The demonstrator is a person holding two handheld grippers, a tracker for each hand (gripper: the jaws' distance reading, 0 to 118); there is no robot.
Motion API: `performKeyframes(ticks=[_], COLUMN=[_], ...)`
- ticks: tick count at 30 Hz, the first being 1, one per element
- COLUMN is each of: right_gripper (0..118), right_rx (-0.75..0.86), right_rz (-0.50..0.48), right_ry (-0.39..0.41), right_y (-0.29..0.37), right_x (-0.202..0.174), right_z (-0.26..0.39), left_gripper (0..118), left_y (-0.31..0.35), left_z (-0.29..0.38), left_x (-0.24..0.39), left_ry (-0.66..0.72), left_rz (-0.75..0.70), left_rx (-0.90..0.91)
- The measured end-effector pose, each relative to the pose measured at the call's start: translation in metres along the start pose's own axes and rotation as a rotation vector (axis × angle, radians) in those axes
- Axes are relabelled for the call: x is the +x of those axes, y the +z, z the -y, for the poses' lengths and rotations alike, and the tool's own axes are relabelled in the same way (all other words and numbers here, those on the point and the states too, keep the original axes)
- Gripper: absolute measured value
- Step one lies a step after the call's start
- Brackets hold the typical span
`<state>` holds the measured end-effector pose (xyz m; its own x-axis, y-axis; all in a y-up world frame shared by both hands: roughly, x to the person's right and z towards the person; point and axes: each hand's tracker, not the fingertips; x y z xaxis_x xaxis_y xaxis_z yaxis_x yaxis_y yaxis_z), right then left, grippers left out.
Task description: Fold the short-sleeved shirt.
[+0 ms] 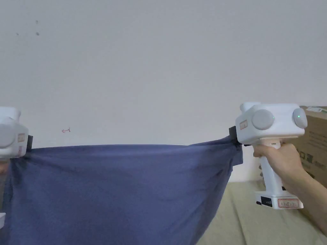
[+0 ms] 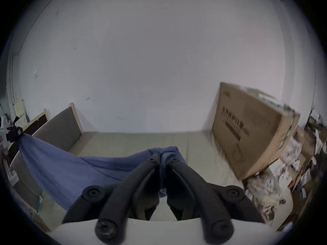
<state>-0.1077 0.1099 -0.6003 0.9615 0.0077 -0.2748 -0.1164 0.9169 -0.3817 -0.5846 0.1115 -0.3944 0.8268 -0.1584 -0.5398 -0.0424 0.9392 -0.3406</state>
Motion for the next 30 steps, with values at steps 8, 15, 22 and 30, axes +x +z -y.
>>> performKeyframes(ticks=[8, 15, 22, 30], right_gripper=[7, 7, 7, 7], right_rx=[0.109, 0.213, 0.151, -0.203], right_rz=[0.058, 0.104, 0.119, 0.133], right_ry=[-0.083, -0.083, -0.043, -0.076], right_y=[-0.002, 0.017, -0.022, -0.160], right_x=[-0.002, 0.017, 0.038, 0.055], right_z=[-0.120, -0.162, -0.113, 0.045], left_gripper=[2, 2, 2, 2], left_y=[-0.033, -0.041, -0.088, -0.191], left_z=[-0.095, -0.140, -0.087, 0.072], left_x=[0.004, 0.024, 0.062, 0.134], left_ry=[0.048, 0.140, 0.127, -0.054], left_rz=[-0.065, -0.020, 0.002, 0.013], left_rx=[0.147, 0.224, 0.233, -0.064])
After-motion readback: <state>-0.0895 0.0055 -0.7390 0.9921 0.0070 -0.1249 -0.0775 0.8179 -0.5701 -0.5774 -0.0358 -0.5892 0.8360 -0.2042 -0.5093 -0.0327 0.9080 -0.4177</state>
